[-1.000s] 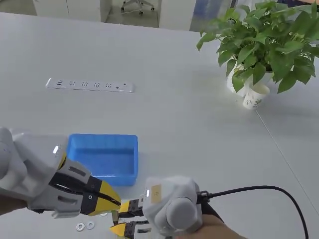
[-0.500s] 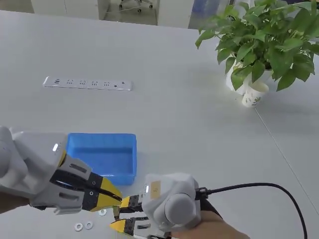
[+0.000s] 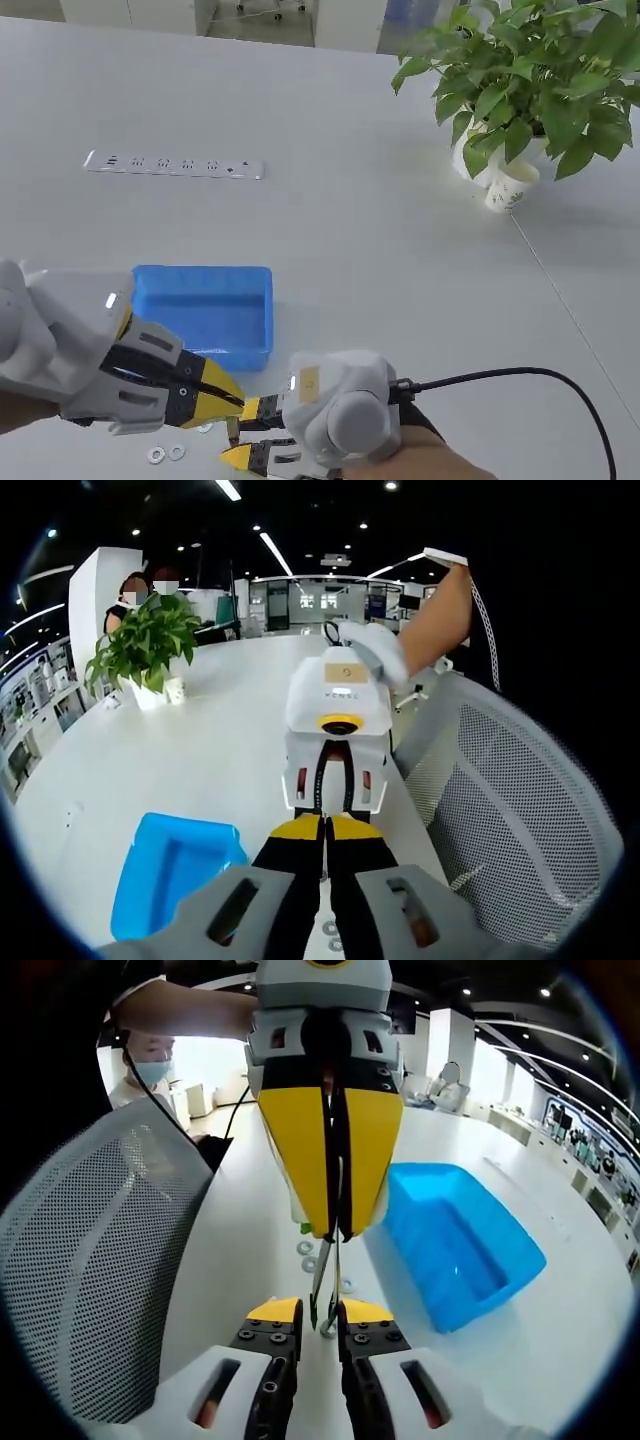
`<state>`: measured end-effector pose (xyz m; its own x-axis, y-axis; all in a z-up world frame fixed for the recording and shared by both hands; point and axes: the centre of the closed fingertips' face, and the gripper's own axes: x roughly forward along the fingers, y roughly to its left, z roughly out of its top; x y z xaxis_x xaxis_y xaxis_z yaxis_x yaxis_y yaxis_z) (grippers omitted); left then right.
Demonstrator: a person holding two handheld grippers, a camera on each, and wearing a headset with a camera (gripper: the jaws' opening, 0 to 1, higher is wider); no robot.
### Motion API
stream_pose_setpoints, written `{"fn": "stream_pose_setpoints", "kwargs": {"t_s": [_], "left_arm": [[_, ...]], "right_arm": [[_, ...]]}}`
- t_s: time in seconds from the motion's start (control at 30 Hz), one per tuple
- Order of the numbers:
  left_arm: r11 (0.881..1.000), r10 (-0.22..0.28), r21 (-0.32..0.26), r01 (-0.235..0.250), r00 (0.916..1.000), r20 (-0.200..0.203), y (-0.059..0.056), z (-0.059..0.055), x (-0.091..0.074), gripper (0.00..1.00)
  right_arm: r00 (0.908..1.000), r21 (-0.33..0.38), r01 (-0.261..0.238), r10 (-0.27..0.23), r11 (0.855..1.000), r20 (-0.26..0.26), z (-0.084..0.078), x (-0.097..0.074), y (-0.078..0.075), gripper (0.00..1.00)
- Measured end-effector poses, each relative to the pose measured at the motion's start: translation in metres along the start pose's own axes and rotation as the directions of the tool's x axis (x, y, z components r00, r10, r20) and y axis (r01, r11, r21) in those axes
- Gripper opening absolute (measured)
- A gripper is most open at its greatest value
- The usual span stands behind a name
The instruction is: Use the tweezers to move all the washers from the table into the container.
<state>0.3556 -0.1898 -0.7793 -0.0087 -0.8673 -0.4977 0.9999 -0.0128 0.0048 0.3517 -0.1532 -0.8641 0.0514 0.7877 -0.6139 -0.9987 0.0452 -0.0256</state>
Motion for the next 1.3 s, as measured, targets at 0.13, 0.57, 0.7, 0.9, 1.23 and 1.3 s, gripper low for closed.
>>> {"fn": "stream_pose_setpoints", "kwargs": {"t_s": [0.13, 0.57, 0.7, 0.9, 1.23, 1.3], "left_arm": [[1.000, 0.004, 0.002, -0.004, 1.0000, 0.003, 0.0004, 0.0000, 0.0006, 0.03], [1.000, 0.004, -0.007, -0.004, 1.0000, 0.002, 0.0015, -0.0008, 0.0017, 0.03], [1.000, 0.010, -0.011, -0.010, 1.0000, 0.000, 0.0029, -0.0010, 0.0017, 0.03], [1.000, 0.005, -0.020, -0.005, 1.0000, 0.005, 0.0015, -0.0010, 0.0018, 0.03], [1.000, 0.007, -0.024, -0.007, 0.9999, 0.007, 0.0008, -0.0010, 0.0022, 0.03], [1.000, 0.007, -0.024, -0.007, 0.9999, 0.007, 0.0006, -0.0006, 0.0028, 0.03]], "right_arm": [[1.0000, 0.001, 0.003, -0.003, 1.000, 0.000, -0.0006, 0.0001, -0.0007, 0.15], [1.0000, 0.000, 0.001, -0.001, 1.000, -0.003, -0.0010, 0.0016, -0.0020, 0.15], [1.0000, 0.001, 0.003, -0.003, 1.000, -0.001, -0.0012, 0.0018, -0.0030, 0.15], [1.0000, -0.011, 0.003, -0.003, 1.000, -0.004, -0.0017, 0.0015, -0.0047, 0.12], [1.0000, -0.012, -0.004, 0.004, 1.000, -0.007, -0.0022, 0.0015, -0.0041, 0.11], [1.0000, -0.011, -0.006, 0.005, 1.000, -0.008, -0.0022, 0.0011, -0.0040, 0.10]]}}
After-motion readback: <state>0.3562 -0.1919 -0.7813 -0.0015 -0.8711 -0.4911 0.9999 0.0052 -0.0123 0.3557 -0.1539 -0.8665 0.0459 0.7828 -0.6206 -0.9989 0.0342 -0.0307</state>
